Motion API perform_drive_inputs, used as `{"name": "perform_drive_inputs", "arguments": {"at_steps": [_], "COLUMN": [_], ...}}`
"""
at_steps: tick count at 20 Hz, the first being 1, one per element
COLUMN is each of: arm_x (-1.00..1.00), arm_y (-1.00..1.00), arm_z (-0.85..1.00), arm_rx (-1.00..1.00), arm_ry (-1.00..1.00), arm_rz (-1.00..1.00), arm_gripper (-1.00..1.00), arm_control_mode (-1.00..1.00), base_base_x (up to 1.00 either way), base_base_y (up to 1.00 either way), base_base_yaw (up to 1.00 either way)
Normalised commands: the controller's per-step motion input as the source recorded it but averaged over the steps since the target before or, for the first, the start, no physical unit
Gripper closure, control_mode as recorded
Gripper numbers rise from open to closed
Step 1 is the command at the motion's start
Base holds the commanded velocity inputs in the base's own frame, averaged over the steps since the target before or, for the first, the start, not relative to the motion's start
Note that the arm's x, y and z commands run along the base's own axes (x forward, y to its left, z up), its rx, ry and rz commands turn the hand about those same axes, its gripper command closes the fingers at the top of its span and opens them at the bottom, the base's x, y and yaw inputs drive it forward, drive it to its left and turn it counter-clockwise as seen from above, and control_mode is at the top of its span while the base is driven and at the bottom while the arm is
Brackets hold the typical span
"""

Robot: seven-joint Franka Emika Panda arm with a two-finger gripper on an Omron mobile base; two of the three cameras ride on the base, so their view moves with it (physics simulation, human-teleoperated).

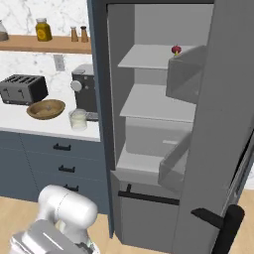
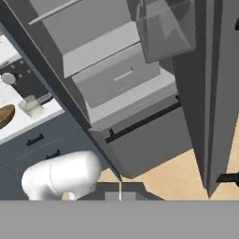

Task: Grab a lemon wedge from the fridge and one ice cube from the ice bowl, and put them in the glass of lemonade.

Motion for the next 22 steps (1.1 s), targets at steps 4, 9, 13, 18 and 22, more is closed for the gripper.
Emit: {"name": "perform_drive_inputs", "arguments": {"at_steps": [4,9,13,18,22], "arm_x": [-0.45,0.21,0.44,0.85,0.90], "arm_y": [0.95,0.39,0.18,0.40,0.68], "arm_z": [0.81,1.00,1.00,0.35,-0.45], "arm_rx": [-0.20,-0.05,-0.01,-0.02,-0.08], "arm_ry": [-0.17,-0.03,0.00,0.04,0.00], "arm_rz": [0.04,0.06,0.11,0.13,0.11], "arm_gripper": [1.00,1.00,1.00,1.00,1.00], "arm_control_mode": [-1.00,-1.00,-1.00,-1.00,-1.00], "base_base_x": [0.00,0.00,0.00,0.00,0.00], "base_base_y": [0.00,0.00,0.00,0.00,0.00], "base_base_yaw": [0.00,0.00,0.00,0.00,0.00]}}
